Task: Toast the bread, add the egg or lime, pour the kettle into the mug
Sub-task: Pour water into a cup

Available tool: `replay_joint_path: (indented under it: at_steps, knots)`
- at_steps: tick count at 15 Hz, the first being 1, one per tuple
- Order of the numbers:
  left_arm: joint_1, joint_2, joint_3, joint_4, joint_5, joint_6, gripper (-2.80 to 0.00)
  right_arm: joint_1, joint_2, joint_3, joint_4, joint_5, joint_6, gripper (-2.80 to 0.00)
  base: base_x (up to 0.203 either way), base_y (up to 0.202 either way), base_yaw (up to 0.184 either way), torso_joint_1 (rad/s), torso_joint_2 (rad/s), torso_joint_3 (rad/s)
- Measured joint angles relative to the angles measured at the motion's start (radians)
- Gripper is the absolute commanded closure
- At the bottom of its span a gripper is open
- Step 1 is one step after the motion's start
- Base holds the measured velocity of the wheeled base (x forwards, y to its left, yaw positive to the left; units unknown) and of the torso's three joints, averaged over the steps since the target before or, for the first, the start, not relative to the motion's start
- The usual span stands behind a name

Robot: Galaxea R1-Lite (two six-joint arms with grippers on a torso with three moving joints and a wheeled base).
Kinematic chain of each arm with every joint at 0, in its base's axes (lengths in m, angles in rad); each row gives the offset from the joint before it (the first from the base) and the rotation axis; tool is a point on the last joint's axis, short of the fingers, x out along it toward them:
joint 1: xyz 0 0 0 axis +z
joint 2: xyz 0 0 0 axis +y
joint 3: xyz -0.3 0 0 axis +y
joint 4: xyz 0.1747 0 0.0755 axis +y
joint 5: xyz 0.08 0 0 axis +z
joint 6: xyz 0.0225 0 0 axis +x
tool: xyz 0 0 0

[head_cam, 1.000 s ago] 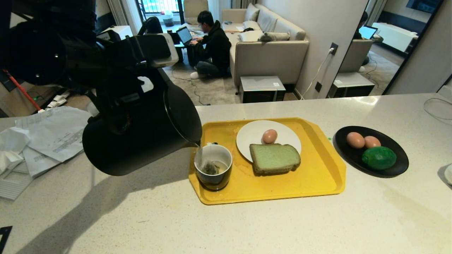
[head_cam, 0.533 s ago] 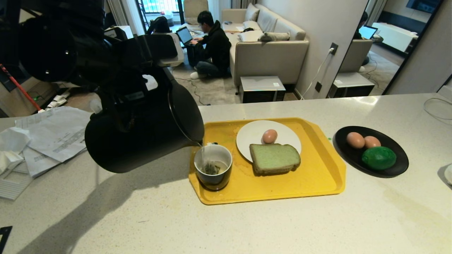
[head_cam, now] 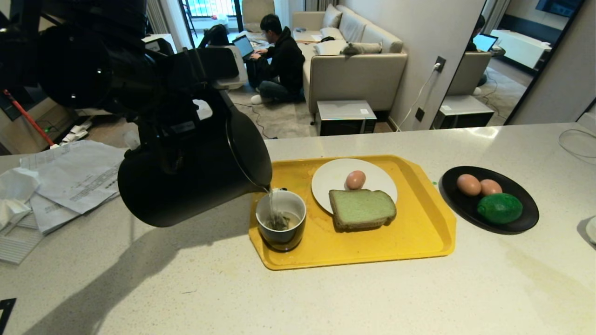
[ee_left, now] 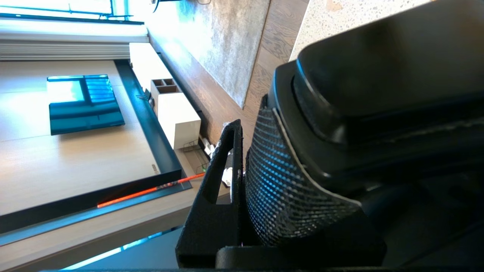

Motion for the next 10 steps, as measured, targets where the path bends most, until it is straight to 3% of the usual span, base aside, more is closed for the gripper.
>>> replay_joint_path:
  at_steps: [10]
  knots:
    - [0.000,-0.003,-0.003,-0.001,-0.014,-0.066,0.00,0.000,0.000,0.000,0.000,0.000,0.000,0.00,0.000,0.000,0.000,0.000,0.00,0.000]
